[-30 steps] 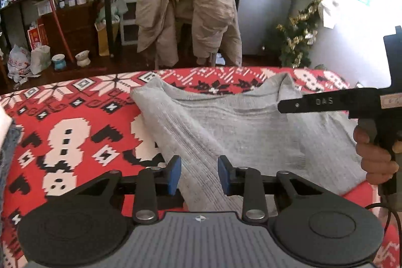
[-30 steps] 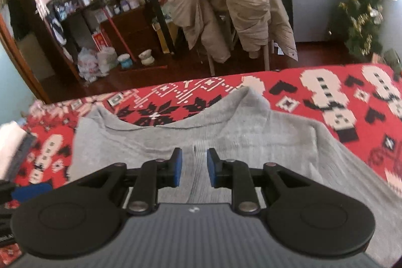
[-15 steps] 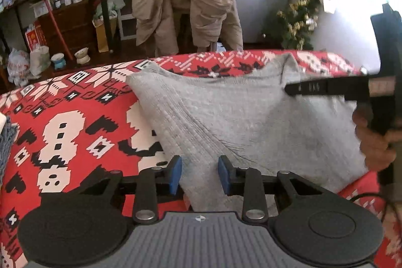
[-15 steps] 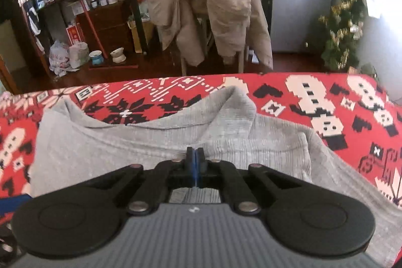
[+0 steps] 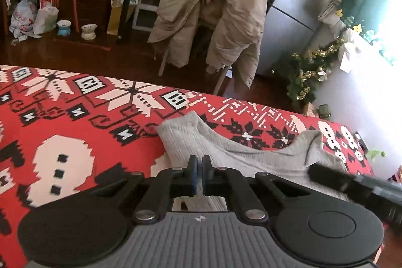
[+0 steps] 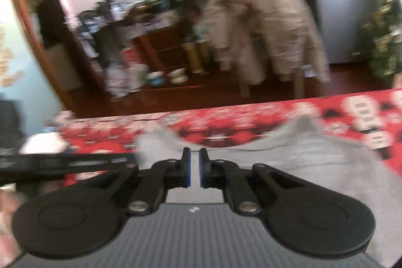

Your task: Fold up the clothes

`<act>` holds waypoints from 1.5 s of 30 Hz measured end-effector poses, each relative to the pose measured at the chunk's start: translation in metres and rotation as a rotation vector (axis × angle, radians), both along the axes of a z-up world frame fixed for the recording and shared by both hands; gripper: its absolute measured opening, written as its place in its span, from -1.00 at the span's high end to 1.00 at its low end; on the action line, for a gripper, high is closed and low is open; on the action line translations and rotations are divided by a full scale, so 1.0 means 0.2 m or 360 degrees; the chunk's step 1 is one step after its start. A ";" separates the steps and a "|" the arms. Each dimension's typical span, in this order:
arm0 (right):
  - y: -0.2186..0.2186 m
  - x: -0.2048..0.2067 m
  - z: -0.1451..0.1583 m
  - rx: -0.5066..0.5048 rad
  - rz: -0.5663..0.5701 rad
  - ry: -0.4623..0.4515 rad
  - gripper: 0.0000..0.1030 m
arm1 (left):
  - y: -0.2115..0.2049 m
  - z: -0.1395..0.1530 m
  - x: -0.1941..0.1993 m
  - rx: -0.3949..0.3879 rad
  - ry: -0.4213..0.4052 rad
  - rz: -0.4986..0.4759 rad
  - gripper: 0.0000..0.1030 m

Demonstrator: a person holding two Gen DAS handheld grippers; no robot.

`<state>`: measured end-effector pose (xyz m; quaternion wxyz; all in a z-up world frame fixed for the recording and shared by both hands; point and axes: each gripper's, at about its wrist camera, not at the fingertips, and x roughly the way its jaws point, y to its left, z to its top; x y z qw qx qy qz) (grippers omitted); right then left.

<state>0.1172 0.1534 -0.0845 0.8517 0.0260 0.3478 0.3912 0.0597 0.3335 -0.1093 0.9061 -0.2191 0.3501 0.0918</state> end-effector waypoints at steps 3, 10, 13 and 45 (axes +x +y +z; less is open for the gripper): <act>0.16 -0.01 -0.04 -0.0005 0.0071 0.0040 0.94 | 0.01 -0.03 0.02 0.0021 0.0025 0.0036 0.93; 0.37 0.03 -0.20 -0.0087 0.0114 0.0132 0.96 | 0.06 -0.08 0.03 0.0035 0.0039 0.0108 0.90; 0.37 0.05 -0.27 -0.0136 0.0119 0.0120 0.99 | 0.09 -0.08 0.03 0.0001 0.0033 0.0114 0.92; -0.14 -0.57 -0.22 -0.0228 0.0283 0.0076 0.86 | -0.44 -0.02 -0.66 0.0135 0.0045 -0.0241 0.90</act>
